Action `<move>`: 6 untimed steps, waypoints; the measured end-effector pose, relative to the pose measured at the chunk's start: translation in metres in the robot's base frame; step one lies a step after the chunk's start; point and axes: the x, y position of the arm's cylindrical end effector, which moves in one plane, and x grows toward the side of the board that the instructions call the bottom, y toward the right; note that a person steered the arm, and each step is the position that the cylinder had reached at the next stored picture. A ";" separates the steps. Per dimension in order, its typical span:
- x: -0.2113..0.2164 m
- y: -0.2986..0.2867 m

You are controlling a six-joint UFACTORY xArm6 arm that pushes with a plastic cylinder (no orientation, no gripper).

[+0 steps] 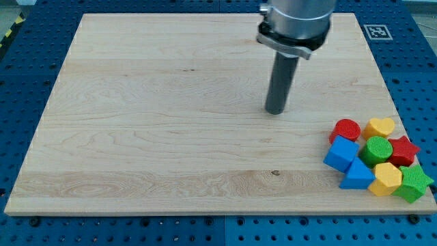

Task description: Move the arm to the bottom center of the board

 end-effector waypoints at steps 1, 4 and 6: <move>0.026 -0.031; 0.164 -0.039; 0.164 -0.007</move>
